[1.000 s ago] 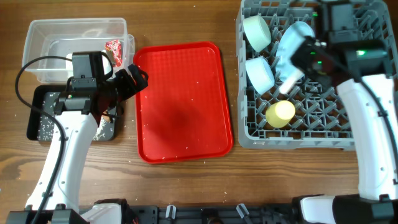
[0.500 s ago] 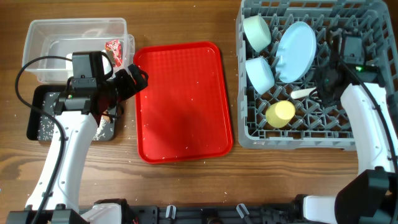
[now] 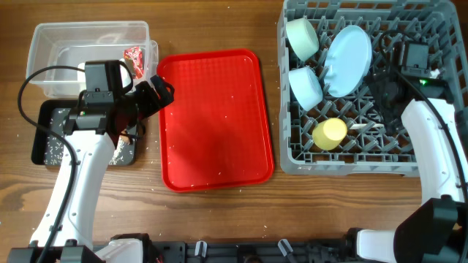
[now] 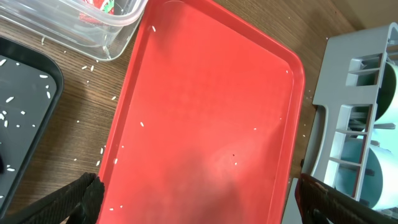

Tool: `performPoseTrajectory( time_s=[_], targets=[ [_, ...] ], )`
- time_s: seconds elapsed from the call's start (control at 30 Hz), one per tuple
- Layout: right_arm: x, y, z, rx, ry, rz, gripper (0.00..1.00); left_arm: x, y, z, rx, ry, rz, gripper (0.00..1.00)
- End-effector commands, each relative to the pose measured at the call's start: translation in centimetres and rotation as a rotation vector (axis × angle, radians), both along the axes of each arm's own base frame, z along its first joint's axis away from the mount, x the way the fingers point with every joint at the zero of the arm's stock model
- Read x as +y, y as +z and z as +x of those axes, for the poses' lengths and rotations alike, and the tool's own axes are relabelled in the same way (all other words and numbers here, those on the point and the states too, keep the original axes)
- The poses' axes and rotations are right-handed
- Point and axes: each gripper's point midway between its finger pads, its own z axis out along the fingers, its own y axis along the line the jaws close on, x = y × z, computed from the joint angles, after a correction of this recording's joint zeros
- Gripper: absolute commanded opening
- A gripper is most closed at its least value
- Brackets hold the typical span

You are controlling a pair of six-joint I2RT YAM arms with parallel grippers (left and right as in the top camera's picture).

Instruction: Sort waste into correct bins and load items into the dishwasher rack

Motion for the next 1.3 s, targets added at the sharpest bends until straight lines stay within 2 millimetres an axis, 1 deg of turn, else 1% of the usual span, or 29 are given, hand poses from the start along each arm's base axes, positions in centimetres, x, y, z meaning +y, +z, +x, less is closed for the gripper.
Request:
performPoseTrajectory(
  time_s=[0.0, 0.13, 0.2, 0.27, 0.33, 0.37, 0.43, 0.5, 0.53, 0.6, 0.67, 0.77, 0.87, 0.93, 1.1, 1.17, 1.2, 1.27],
  targets=[
    [1.0, 2.6, -0.5, -0.026, 0.228, -0.045, 1.00, 0.0, 1.0, 0.2, -0.032, -0.012, 0.014, 1.00],
    [1.3, 7.1, -2.0, -0.126, 0.299, -0.113, 1.00, 0.0, 1.0, 0.2, -0.032, -0.012, 0.014, 1.00],
    [1.8, 11.0, -3.3, -0.228, 0.388, -0.182, 1.00, 0.0, 1.0, 0.2, -0.032, -0.012, 0.014, 1.00],
    [3.1, 14.0, -4.6, -0.319, 0.512, -0.233, 1.00, 0.0, 1.0, 0.2, -0.032, -0.012, 0.014, 1.00],
    [4.4, 15.9, -5.5, -0.381, 0.627, -0.275, 1.00, 0.0, 1.0, 0.2, -0.032, -0.012, 0.014, 1.00],
    [4.9, 16.5, -5.9, -0.400, 0.674, -0.292, 1.00, 0.0, 1.0, 0.2, -0.032, -0.012, 0.014, 1.00],
    [6.5, 17.6, -7.1, -0.437, 0.821, -0.328, 1.00, 0.0, 1.0, 0.2, -0.031, -0.012, 0.014, 1.00],
    [8.4, 17.5, -8.6, -0.453, 0.945, -0.303, 1.00, 0.0, 0.9, 0.2, -0.028, -0.012, 0.014, 1.00],
    [9.1, 17.0, -9.5, -0.440, 0.967, -0.265, 1.00, 0.0, 0.9, 0.1, -0.026, -0.012, 0.014, 1.00],
    [9.2, 16.1, -10.6, -0.402, 0.947, -0.213, 1.00, 0.0, 0.9, 0.1, -0.025, -0.012, 0.014, 1.00],
    [9.3, 15.5, -11.0, -0.375, 0.941, -0.189, 1.00, 0.0, 0.9, 0.1, -0.025, -0.012, 0.014, 1.00],
    [9.4, 14.1, -12.0, -0.306, 0.943, -0.140, 1.00, 0.0, 0.9, 0.1, -0.025, -0.012, 0.014, 1.00],
    [8.9, 13.8, -11.7, -0.285, 0.943, -0.165, 1.00, 0.0, 0.9, 0.1, -0.025, -0.012, 0.014, 1.00],
    [8.8, 14.2, -11.0, -0.306, 0.953, -0.189, 1.00, 0.0, 0.9, 0.1, -0.025, -0.012, 0.014, 1.00],
    [8.7, 16.5, -8.3, -0.439, 0.969, -0.297, 1.00, 0.0, 0.9, 0.1, -0.025, -0.012, 0.014, 1.00],
    [8.7, 16.9, -7.3, -0.511, 0.975, -0.357, 1.00, 0.0, 0.9, 0.1, -0.025, -0.012, 0.014, 1.00],
    [8.7, 16.8, -7.0, -0.553, 0.976, -0.393, 1.00, 0.0, 0.9, 0.1, -0.025, -0.012, 0.014, 1.00],
    [8.9, 15.9, -7.1, -0.603, 0.982, -0.435, 1.00, 0.0, 0.9, 0.1, -0.024, -0.012, 0.014, 1.00]
  ],
)
